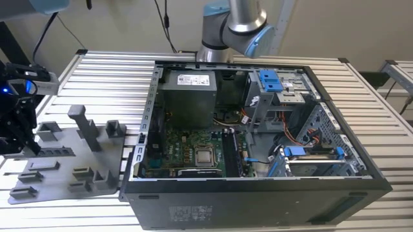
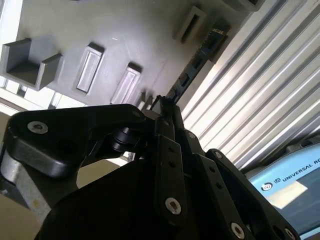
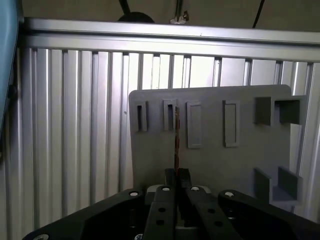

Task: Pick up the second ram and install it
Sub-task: 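Pick up the second ram and move it above second insertion slot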

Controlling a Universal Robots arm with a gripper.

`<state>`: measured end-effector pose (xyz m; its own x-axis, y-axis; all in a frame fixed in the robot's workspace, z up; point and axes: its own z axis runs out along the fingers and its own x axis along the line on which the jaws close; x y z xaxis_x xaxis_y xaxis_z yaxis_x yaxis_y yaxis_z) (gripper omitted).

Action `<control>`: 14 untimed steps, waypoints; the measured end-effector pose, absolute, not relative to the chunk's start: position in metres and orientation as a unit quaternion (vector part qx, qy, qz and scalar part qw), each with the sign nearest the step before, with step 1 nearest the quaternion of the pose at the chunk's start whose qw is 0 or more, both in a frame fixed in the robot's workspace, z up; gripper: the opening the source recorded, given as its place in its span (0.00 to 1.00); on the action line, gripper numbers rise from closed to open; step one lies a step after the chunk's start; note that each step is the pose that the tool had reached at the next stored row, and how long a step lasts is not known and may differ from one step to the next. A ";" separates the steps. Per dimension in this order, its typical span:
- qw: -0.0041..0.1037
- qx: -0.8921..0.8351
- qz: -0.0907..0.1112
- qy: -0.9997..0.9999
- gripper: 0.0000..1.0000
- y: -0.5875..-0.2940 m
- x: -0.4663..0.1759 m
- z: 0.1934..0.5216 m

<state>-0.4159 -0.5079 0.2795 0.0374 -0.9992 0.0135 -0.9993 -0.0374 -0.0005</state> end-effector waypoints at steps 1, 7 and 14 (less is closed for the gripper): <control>0.005 0.720 0.005 -0.694 0.14 -0.508 -0.416 0.281; 0.005 0.719 0.005 -0.694 0.14 -0.508 -0.416 0.289; 0.004 0.718 0.005 -0.696 0.14 -0.508 -0.416 0.296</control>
<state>-0.4158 -0.5079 0.2964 0.0320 -0.9994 0.0135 -0.9995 -0.0320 -0.0005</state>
